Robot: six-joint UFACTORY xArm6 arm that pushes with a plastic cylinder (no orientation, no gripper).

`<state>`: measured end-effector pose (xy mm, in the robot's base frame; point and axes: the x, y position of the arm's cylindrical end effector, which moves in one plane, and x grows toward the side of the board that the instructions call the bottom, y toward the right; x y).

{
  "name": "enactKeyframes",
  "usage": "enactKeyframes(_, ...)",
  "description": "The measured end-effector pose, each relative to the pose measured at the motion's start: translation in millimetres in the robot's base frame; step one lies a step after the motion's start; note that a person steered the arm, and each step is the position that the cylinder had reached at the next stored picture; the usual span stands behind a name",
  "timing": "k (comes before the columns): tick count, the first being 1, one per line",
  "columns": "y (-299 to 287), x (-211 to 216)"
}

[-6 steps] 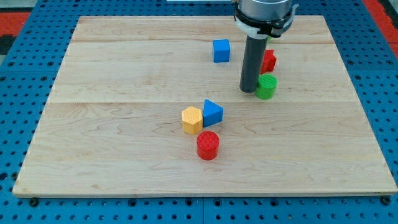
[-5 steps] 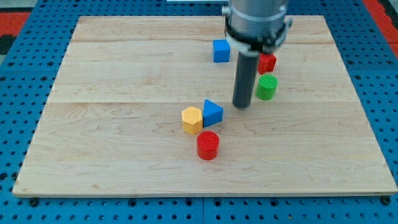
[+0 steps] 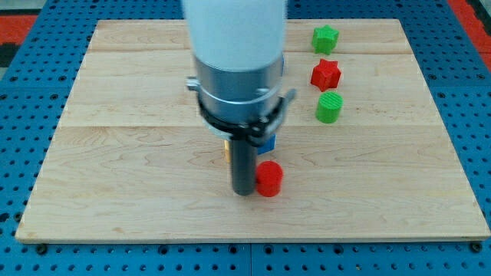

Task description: Move the red circle towards the green circle

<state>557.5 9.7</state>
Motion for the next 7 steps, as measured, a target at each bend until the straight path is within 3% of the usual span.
enactKeyframes(3,105,-19)
enactKeyframes(5,80,-22)
enactKeyframes(7,95,-38)
